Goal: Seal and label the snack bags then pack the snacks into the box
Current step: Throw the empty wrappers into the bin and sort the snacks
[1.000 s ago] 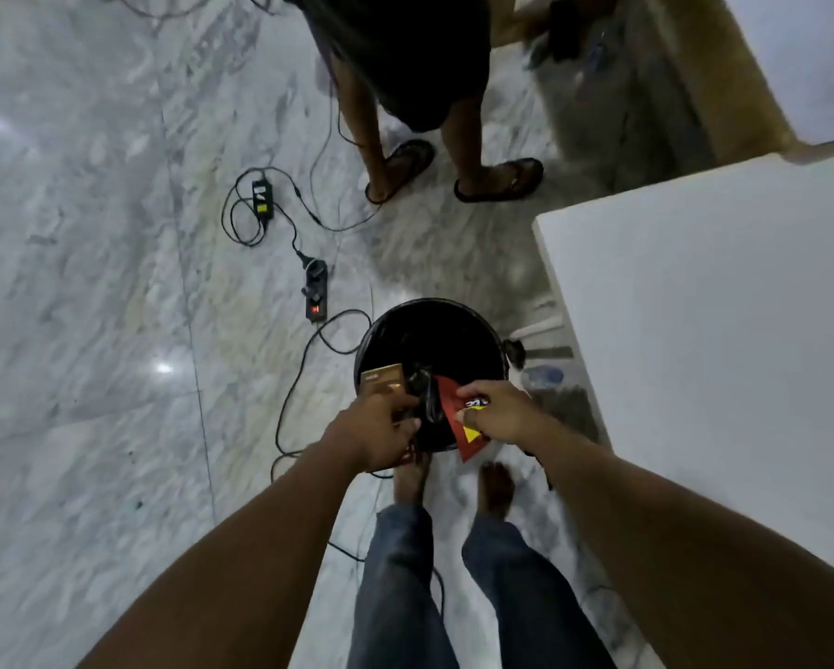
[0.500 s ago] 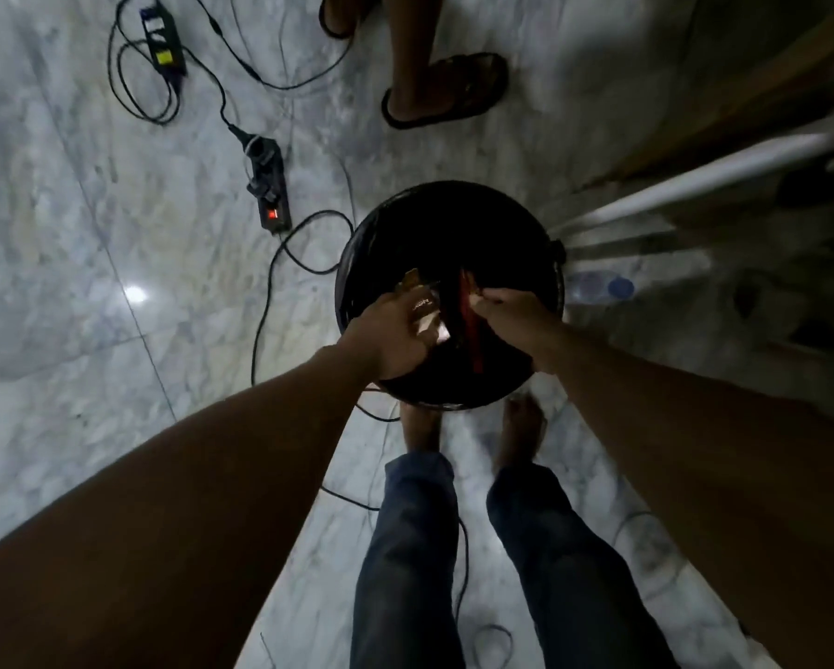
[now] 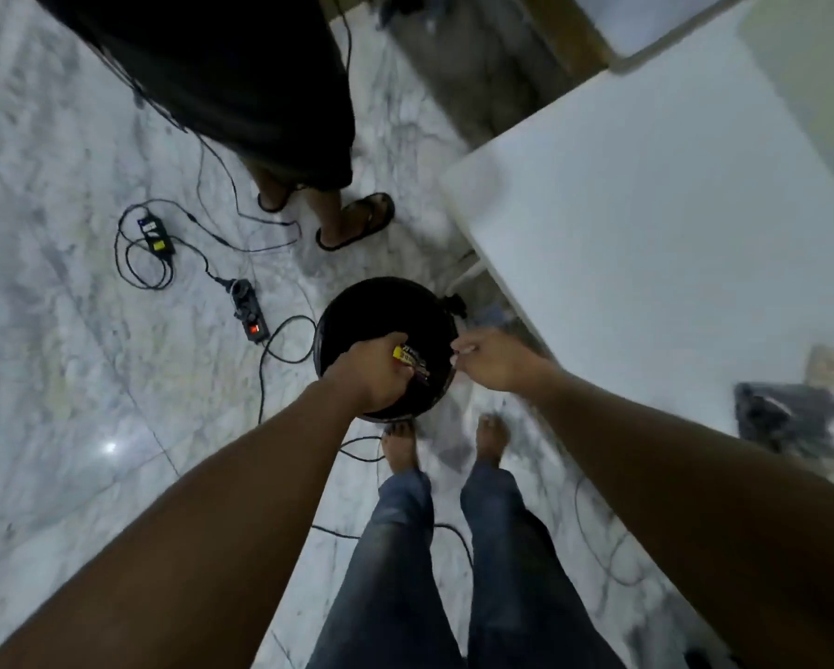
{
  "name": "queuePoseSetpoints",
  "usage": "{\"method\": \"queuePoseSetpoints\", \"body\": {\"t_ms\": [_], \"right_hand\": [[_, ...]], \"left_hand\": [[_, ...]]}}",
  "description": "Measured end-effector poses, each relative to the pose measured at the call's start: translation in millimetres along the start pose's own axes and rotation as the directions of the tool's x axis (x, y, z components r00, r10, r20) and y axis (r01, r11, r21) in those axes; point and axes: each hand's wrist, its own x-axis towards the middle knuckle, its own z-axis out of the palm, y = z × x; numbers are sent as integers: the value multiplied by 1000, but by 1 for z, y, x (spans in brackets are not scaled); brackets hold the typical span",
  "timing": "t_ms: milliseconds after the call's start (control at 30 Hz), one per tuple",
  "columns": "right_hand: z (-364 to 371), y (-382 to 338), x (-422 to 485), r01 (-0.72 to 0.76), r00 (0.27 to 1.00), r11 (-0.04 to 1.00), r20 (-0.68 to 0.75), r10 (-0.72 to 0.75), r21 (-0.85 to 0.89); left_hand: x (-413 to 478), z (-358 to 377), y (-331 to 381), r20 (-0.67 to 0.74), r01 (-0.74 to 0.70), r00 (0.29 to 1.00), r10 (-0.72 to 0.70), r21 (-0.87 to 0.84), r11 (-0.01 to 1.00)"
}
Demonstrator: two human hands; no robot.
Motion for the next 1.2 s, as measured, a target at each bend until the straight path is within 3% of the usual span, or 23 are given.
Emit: {"method": "queuePoseSetpoints", "body": {"t_ms": [133, 300, 400, 600, 800, 933, 1200], "right_hand": [[-42, 23, -101, -33, 989, 997, -140, 43, 74], [-60, 85, -210, -60, 933, 953, -323, 160, 298], [-72, 137, -267, -82, 891, 904, -375, 255, 419], [-73, 263, -386, -82, 733, 853, -549, 402, 515], [-44, 391, -498, -106, 567, 774, -601, 563, 625], [-7, 457, -558, -122, 415, 676, -581, 700, 727], [78, 510, -612, -188, 149, 505, -483, 863, 843]], "left_hand": [[-45, -6, 64, -23, -147, 988, 150, 107, 983], [-84, 17, 170, -120, -386, 895, 429, 270, 882], [-99, 46, 243, -64, -487, 841, 537, 342, 804], [-133, 136, 370, 92, -653, 720, 688, 426, 626], [-175, 261, 479, 320, -796, 572, 755, 438, 417], [-205, 335, 525, 499, -870, 463, 733, 415, 267], [-223, 435, 571, 684, -915, 320, 656, 404, 25]]}}
